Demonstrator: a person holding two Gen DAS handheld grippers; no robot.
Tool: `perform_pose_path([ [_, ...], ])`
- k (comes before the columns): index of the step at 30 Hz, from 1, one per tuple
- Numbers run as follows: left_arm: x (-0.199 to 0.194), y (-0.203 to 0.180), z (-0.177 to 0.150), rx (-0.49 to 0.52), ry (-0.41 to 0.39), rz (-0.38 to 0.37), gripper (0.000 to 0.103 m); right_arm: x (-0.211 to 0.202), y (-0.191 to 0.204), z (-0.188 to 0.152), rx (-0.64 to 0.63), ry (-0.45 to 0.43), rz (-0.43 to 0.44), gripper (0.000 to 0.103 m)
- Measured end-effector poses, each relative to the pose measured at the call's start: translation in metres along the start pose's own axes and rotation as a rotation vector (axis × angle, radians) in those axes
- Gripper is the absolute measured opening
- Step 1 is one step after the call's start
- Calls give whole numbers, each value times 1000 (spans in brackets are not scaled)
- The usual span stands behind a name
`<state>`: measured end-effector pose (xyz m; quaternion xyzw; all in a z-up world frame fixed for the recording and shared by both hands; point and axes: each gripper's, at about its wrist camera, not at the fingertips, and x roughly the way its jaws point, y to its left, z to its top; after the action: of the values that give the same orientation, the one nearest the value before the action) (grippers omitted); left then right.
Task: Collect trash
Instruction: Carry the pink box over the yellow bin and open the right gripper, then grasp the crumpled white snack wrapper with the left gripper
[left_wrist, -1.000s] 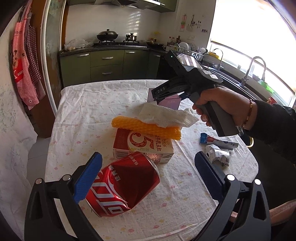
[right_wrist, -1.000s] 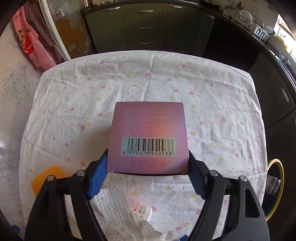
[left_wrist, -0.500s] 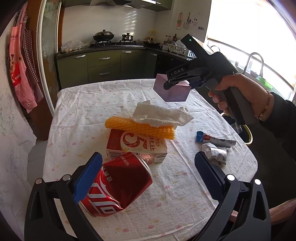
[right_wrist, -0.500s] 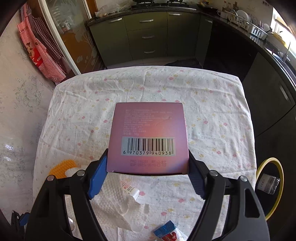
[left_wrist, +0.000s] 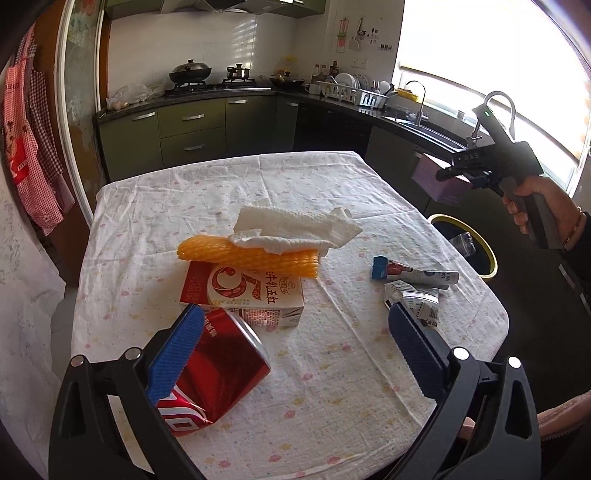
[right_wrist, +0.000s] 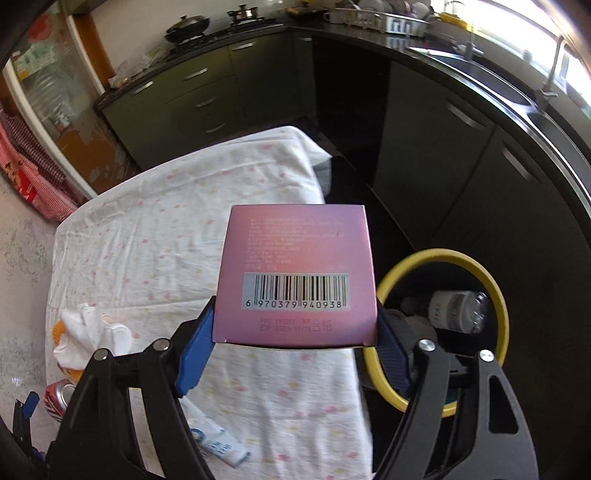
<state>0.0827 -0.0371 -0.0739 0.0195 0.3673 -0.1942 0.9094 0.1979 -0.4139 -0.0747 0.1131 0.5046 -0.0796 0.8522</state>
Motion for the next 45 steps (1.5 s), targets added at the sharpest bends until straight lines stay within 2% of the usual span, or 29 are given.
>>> perform_pose_path([
  [5, 8, -14, 4, 25, 16, -4, 98, 12, -74, -22, 117, 21, -59, 73],
  [8, 11, -24, 6, 45, 23, -7, 98, 21, -105, -34, 170, 34, -82, 73],
  [15, 16, -44, 10, 87, 37, -16, 98, 46, -149, -53, 241, 78, -95, 73],
  [24, 31, -63, 10, 119, 81, -63, 98, 63, -161, -61, 270, 124, -51, 75],
  [27, 40, -70, 8, 127, 105, -87, 98, 59, -160, -62, 268, 112, -38, 80],
  [36, 76, -112, 5, 226, 191, -192, 98, 39, -152, -64, 249, 68, 2, 80],
  [40, 100, -133, 6, 253, 235, -216, 98, 33, -149, -69, 237, 51, 16, 80],
  [45, 131, -146, 5, 255, 299, -175, 98, 18, -145, -80, 218, 13, 46, 80],
])
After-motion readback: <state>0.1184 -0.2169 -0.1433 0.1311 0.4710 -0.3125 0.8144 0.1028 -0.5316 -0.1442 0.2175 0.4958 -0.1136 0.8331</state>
